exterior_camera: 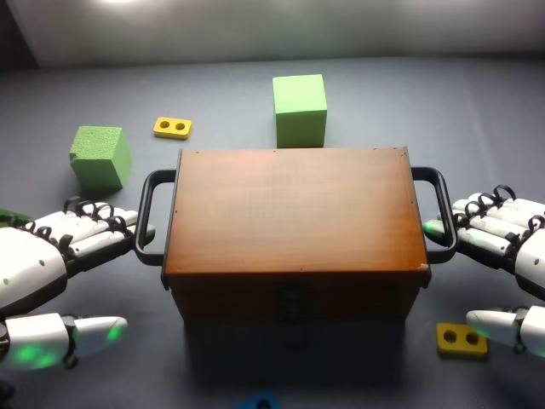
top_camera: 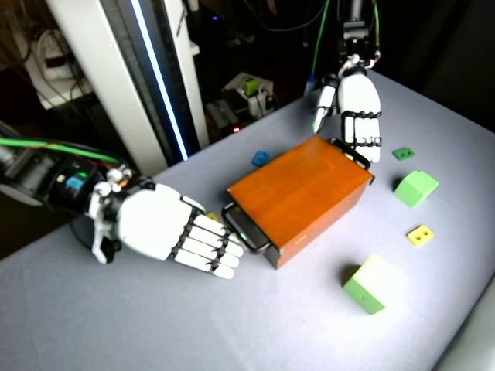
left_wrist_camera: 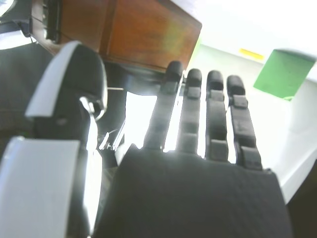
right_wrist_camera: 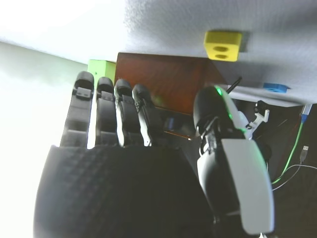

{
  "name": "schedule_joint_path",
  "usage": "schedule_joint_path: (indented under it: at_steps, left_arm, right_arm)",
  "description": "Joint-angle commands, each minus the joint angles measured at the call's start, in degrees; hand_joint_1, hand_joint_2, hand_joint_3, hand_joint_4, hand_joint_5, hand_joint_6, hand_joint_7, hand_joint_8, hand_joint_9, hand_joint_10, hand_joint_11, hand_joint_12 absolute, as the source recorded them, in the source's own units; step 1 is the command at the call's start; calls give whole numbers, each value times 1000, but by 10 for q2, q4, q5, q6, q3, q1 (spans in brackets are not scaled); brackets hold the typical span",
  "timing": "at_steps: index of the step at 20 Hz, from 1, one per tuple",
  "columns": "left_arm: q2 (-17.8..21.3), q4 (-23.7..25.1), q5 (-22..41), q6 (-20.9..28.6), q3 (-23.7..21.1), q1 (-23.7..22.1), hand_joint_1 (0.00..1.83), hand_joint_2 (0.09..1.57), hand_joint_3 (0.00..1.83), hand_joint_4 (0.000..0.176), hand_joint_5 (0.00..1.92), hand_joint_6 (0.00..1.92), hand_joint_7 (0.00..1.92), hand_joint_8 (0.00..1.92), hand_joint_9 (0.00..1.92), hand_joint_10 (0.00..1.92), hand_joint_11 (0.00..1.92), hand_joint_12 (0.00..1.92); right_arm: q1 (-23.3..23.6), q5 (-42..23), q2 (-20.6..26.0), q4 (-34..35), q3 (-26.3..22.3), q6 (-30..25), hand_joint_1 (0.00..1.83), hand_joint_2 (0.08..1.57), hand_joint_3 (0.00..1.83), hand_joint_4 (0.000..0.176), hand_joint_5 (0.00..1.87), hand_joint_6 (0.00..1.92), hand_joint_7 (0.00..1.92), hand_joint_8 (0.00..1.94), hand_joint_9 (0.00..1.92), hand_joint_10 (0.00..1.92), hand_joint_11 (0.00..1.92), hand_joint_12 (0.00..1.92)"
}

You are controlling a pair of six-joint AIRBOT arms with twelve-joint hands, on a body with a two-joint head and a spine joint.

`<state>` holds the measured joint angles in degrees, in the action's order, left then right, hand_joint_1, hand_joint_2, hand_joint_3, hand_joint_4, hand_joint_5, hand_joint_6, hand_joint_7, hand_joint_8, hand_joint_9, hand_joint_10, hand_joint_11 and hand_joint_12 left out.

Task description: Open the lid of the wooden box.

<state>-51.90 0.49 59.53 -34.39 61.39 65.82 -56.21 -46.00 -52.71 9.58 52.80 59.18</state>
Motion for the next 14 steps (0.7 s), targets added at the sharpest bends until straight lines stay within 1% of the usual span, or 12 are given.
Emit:
schedule_joint_path:
  at_steps: [1,2,3,5,6,8,11,13,14]
  left_arm:
    - [5,1,92,6,-4,-6,221,1365,1,0,38,1,0,0,0,0,0,0]
    - [7,2,97,6,-6,-6,165,1369,3,0,13,3,0,0,0,0,0,0]
    - [9,2,103,6,-7,-6,153,1363,0,0,17,7,0,0,0,0,0,0]
    - [12,2,112,6,-9,-6,185,1359,0,3,21,8,0,0,0,0,0,0]
    - [13,2,115,6,-9,-6,159,1358,0,0,14,3,0,0,0,0,0,0]
    - [14,2,123,6,-10,-6,93,1363,2,0,3,0,0,0,0,0,0,0]
    - [20,-1,137,2,-11,-7,108,1357,0,0,31,9,0,0,0,0,0,0]
    - [24,-5,143,-5,-11,-12,110,1352,0,0,15,1,0,0,0,0,0,0]
    - [26,-7,146,-10,-10,-18,147,1344,0,0,25,4,0,0,0,0,0,0]
  right_arm:
    - [11,-95,7,-13,-4,-5,304,1415,4,0,0,0,0,0,0,0,0,0]
    - [11,-103,12,-14,-7,-5,349,1411,1,0,0,0,0,0,0,0,0,0]
    - [11,-109,15,-14,-10,-5,380,1411,0,0,0,0,0,0,0,0,0,0]
    - [11,-124,22,-15,-15,-7,372,1417,3,0,0,0,0,0,0,0,0,0]
    - [11,-130,25,-17,-17,-9,372,1413,0,0,0,0,0,0,0,0,0,0]
    - [11,-142,30,-19,-20,-11,318,1405,0,0,0,0,0,0,0,0,0,0]
    - [11,-157,36,-19,-22,-11,265,1409,2,0,0,0,0,0,0,0,0,0]
    - [11,-165,39,-19,-23,-11,295,1414,2,0,0,0,0,0,0,0,0,0]
    - [11,-169,42,-19,-22,-11,254,1410,0,0,0,0,0,0,0,0,0,0]
